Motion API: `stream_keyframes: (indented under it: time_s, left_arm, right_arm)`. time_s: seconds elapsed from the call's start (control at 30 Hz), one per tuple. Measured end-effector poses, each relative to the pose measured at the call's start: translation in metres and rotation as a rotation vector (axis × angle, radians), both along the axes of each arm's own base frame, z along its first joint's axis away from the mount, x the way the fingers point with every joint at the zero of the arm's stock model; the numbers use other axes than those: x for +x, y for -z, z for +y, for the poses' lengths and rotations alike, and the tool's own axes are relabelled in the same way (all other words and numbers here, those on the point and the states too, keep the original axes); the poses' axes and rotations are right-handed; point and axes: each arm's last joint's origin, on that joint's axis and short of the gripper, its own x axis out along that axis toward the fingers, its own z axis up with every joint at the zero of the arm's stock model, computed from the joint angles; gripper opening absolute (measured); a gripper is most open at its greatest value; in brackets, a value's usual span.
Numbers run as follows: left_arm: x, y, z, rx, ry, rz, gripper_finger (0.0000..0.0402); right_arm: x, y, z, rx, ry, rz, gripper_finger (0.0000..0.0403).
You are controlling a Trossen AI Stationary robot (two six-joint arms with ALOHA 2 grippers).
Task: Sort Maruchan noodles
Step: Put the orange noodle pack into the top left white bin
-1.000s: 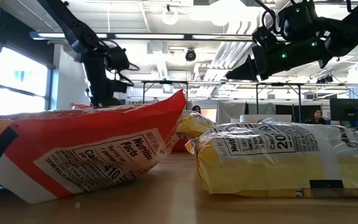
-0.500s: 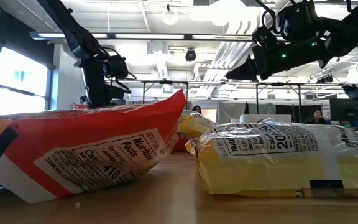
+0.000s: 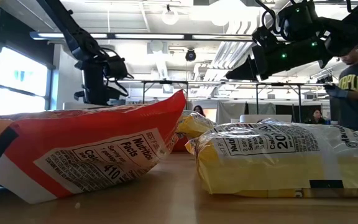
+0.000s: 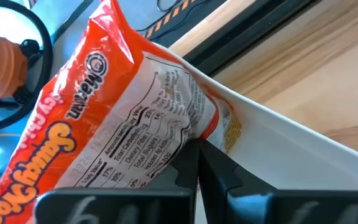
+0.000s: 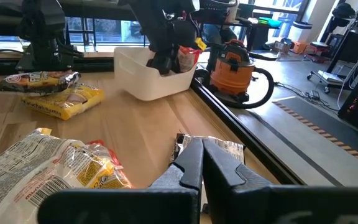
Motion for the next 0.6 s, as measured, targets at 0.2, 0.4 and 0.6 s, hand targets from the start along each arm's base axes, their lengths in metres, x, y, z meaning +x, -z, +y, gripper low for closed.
stream_keyframes:
  time_s: [0.2, 0.4, 0.6]
  left_arm:
    - [-0.004, 0.009, -0.003, 0.015, -0.015, -0.010, 0.0001]
    - [-0.009, 0.023, -0.009, 0.048, -0.036, -0.039, 0.0001]
    - [-0.004, 0.026, -0.008, 0.095, 0.062, -0.083, 0.0001]
  right_arm:
    - [0.000, 0.000, 0.000, 0.000, 0.000, 0.000, 0.0000]
    - [0.000, 0.000, 0.000, 0.000, 0.000, 0.000, 0.0000]
    - [0.000, 0.000, 0.000, 0.000, 0.000, 0.000, 0.0000]
